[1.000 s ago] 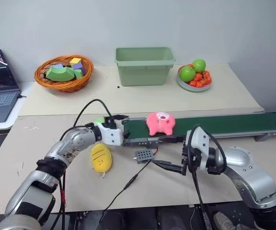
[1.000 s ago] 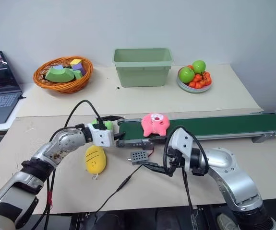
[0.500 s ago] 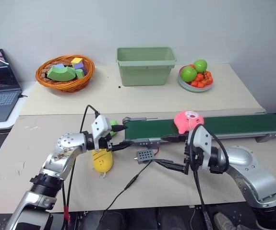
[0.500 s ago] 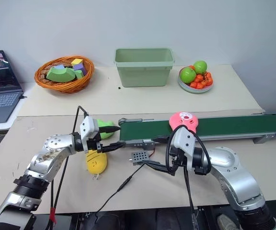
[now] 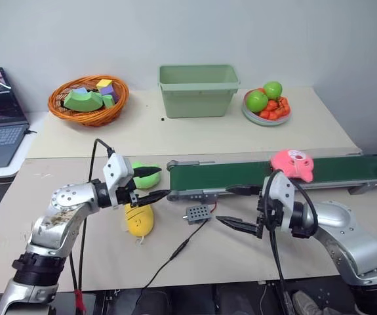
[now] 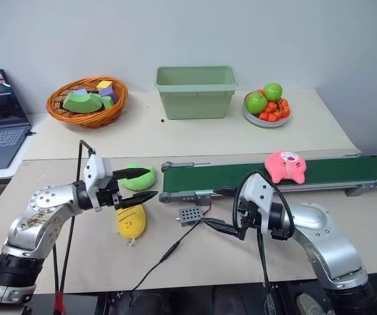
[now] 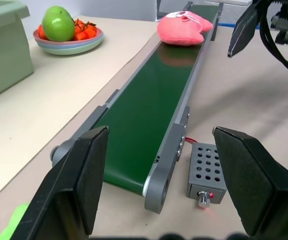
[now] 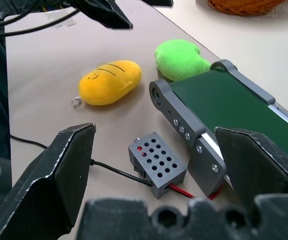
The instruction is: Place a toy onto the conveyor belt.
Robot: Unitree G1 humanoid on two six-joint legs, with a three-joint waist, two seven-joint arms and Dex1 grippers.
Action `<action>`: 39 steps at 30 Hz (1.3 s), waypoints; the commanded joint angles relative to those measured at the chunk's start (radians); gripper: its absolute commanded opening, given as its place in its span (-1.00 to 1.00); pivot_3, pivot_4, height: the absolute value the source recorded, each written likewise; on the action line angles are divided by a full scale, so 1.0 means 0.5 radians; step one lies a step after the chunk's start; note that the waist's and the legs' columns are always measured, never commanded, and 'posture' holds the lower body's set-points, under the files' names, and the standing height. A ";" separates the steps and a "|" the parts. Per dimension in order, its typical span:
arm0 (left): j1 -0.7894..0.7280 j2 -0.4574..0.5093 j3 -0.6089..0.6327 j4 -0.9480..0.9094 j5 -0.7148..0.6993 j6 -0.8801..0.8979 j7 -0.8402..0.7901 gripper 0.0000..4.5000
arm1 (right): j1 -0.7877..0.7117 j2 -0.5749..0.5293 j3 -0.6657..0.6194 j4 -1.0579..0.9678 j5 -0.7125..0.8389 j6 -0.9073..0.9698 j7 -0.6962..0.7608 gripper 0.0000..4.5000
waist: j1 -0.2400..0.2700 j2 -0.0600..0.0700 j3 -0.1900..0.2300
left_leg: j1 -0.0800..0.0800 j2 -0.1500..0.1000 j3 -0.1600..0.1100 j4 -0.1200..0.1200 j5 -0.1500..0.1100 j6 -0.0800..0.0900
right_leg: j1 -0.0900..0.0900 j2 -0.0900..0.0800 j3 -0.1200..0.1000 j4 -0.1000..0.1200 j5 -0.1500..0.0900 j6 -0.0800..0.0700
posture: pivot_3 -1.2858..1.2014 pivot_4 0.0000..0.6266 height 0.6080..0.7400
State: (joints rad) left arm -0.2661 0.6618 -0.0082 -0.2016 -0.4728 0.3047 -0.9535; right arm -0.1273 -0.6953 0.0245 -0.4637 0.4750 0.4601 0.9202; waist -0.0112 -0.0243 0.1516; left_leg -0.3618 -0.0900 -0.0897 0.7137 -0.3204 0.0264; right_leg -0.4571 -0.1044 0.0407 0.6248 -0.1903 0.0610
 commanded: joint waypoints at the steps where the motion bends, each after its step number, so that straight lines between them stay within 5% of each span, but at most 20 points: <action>1: 0.021 -0.002 0.053 -0.099 -0.014 0.016 0.032 0.58 | -0.070 -0.007 -0.027 0.024 -0.013 -0.062 0.016 1.00 | -0.001 0.000 0.000 | 0.000 0.000 0.000 0.000 0.000 0.000 | 0.000 0.000 0.000 0.000 0.000 0.000 | 0.03 -0.52 0.81; 39: 0.201 -0.059 0.093 -0.213 -0.041 0.015 0.135 0.58 | -0.238 0.026 0.050 0.190 -0.074 -0.111 0.104 1.00 | -0.001 0.000 0.000 | 0.001 0.000 0.002 -0.001 0.000 0.000 | -0.001 -0.001 0.001 0.000 0.000 0.000 | 0.03 -0.52 0.81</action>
State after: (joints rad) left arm -0.1701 0.6328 0.0128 -0.2649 -0.4737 0.3101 -0.8851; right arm -0.2306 -0.6840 0.0594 -0.3523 0.4338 0.4224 0.9643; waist -0.0117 -0.0243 0.1516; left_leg -0.3613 -0.0900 -0.0886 0.7129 -0.3205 0.0264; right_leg -0.4574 -0.1048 0.0413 0.6246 -0.1903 0.0610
